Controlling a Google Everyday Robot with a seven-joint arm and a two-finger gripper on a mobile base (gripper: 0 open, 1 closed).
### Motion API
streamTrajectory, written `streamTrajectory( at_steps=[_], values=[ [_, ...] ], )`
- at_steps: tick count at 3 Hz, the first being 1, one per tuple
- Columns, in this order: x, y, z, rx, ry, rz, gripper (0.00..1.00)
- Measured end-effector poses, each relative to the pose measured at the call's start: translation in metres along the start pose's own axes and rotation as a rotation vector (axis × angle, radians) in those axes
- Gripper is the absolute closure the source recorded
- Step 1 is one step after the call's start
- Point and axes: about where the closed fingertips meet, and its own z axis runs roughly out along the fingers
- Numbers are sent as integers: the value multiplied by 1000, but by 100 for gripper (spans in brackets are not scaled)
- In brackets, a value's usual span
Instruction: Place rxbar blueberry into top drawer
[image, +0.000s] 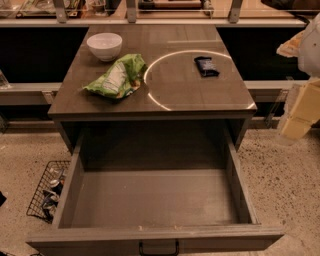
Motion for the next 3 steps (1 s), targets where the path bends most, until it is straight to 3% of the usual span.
streamTrajectory(
  at_steps=[1,2,3],
  values=[
    [0,0,-1,2,0,0,0],
    [1,-14,4,67,-34,34,0],
    [25,-45,21,175,-85,155,0]
  ],
)
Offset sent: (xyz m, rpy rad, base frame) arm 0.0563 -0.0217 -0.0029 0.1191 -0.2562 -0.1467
